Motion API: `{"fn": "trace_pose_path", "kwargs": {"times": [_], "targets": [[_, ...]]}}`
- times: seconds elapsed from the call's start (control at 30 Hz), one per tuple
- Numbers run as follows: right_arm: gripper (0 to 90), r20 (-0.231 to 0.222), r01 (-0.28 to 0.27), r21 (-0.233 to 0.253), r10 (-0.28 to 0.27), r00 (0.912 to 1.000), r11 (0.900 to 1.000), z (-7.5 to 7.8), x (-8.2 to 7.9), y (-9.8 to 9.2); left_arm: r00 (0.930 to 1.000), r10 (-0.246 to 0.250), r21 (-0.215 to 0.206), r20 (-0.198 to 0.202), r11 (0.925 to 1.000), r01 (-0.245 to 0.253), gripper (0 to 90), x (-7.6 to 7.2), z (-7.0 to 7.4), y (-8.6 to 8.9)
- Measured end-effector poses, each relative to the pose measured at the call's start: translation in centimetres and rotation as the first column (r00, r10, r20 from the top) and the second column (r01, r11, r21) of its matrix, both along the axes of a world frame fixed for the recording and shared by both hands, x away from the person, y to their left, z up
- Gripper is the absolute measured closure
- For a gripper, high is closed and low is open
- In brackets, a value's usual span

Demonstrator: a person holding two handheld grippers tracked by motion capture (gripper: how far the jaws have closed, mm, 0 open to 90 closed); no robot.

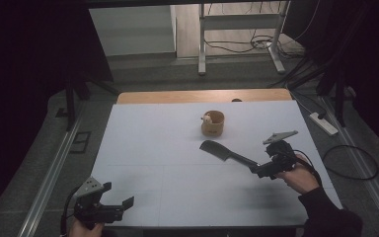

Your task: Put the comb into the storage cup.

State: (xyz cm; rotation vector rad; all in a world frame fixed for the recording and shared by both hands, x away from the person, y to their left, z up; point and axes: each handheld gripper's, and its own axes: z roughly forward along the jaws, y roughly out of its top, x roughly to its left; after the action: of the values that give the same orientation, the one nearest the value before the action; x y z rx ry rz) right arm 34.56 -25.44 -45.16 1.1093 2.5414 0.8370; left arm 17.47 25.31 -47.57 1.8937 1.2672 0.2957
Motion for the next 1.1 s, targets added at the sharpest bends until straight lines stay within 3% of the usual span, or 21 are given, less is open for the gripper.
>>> {"fn": "trace_pose_path", "kwargs": {"times": [0.43, 1.1], "targets": [[0.0, -0.038, 0.050, -0.013, -0.050, 0.9980, 0.999, -0.3, 2.0, 0.7, 1.0000, -0.001, -0.005, -0.001, 1.0000, 0.001, 0.8, 0.0, 0.0, 0.0], [0.0, -0.074, 0.062, -0.051, -0.066, 0.9951, 0.997, -1.0, 4.6, 2.0, 1.0000, -0.003, -0.004, -0.005, 1.0000, 0.003, 0.9, 0.1, 0.0, 0.0]]}}
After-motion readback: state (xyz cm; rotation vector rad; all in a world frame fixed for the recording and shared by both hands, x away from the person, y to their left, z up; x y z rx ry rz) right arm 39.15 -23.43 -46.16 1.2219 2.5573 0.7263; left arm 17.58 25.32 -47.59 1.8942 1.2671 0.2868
